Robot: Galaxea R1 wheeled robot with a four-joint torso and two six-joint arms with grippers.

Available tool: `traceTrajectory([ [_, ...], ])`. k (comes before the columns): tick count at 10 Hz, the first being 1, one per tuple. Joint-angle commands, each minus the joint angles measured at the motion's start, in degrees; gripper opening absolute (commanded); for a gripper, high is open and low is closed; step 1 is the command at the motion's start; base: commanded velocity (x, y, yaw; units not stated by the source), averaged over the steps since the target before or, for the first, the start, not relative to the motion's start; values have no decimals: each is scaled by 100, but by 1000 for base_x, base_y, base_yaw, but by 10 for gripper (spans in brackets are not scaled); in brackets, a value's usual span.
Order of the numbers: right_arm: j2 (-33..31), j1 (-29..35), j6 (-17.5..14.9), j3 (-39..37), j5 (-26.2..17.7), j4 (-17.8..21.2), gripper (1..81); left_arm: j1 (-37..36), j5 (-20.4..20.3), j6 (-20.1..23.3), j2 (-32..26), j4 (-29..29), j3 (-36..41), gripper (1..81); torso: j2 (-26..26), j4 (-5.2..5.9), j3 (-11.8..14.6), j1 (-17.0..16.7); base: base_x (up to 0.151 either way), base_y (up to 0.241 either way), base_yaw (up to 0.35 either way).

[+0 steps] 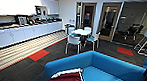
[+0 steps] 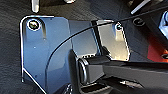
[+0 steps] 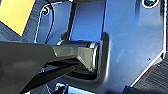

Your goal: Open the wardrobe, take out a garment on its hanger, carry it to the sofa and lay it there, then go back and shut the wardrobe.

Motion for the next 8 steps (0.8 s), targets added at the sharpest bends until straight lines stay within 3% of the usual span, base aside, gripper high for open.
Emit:
traceTrajectory([
  [1, 85, 165, -27, 43, -323, -6, 811, -219, 182, 27, 94, 94, -139, 811, 0, 0, 0, 7, -116, 0, 0],
  [8, 102, 165, -35, 43, -332, 12, 811, -218, 182, 27, 173, 173, -209, 811, -4, 0, 2, 7, -94, 0, 0],
])
